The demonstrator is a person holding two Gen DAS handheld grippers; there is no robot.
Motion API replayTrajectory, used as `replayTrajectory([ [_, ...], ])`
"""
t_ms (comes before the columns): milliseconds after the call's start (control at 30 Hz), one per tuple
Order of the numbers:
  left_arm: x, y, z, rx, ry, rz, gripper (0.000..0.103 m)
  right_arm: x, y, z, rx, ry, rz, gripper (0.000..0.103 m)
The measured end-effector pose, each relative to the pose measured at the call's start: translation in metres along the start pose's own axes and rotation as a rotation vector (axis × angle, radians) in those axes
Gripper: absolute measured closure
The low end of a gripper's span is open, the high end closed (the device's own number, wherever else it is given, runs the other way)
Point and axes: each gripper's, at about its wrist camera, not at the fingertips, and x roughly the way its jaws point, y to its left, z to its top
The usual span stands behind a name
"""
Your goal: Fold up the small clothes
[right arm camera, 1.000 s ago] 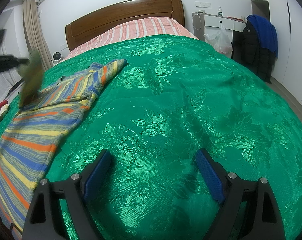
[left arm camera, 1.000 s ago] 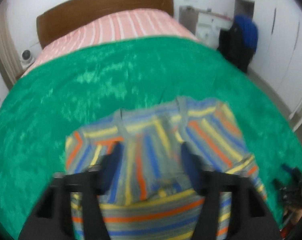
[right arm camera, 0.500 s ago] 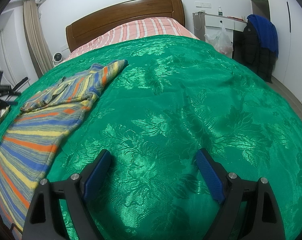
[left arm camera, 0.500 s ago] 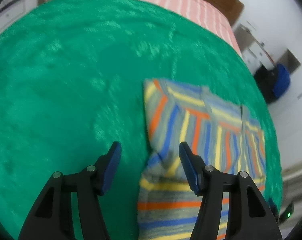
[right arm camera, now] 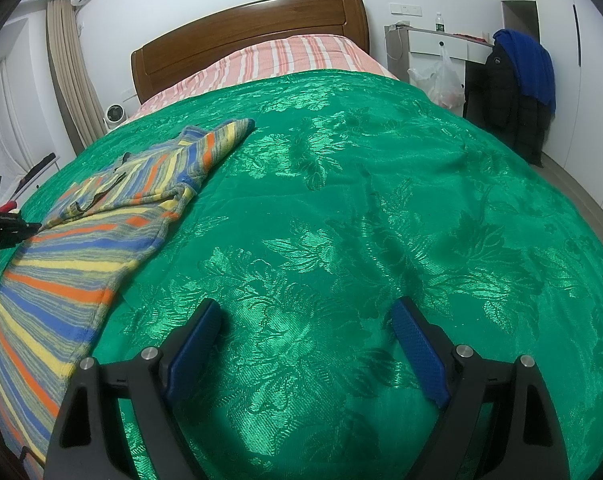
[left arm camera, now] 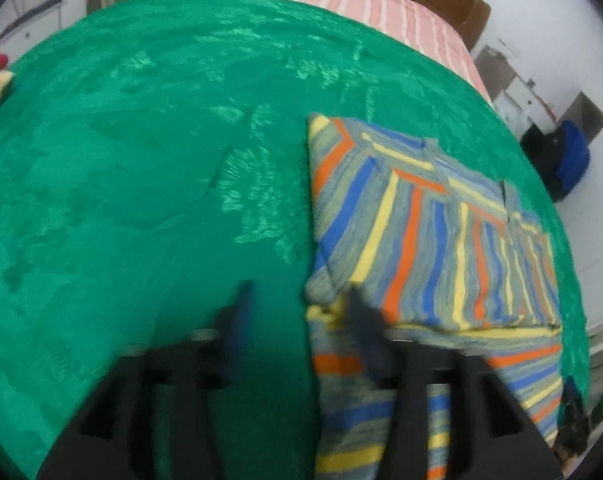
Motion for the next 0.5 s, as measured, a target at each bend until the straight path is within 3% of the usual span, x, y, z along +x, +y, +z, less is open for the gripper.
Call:
replayTrajectory([
  [167, -0.013, 0.011, -0.008, 0.019, -0.019, 0.055, 0.033, 0.0, 0.0, 0.0, 0.001, -0.001, 0.002, 0.016],
  [367, -0.049, 0.035, -0.039, 0.139, -0.126, 0.241, 0.014, 0.0, -0.001, 0.0, 0.001, -0.001, 0.002, 0.016],
  [500, -0.046, 0.062, -0.057, 0.157, -0.152, 0.319, 0.013, 0.0, -0.001, 0.0, 0.002, -0.004, 0.004, 0.016],
])
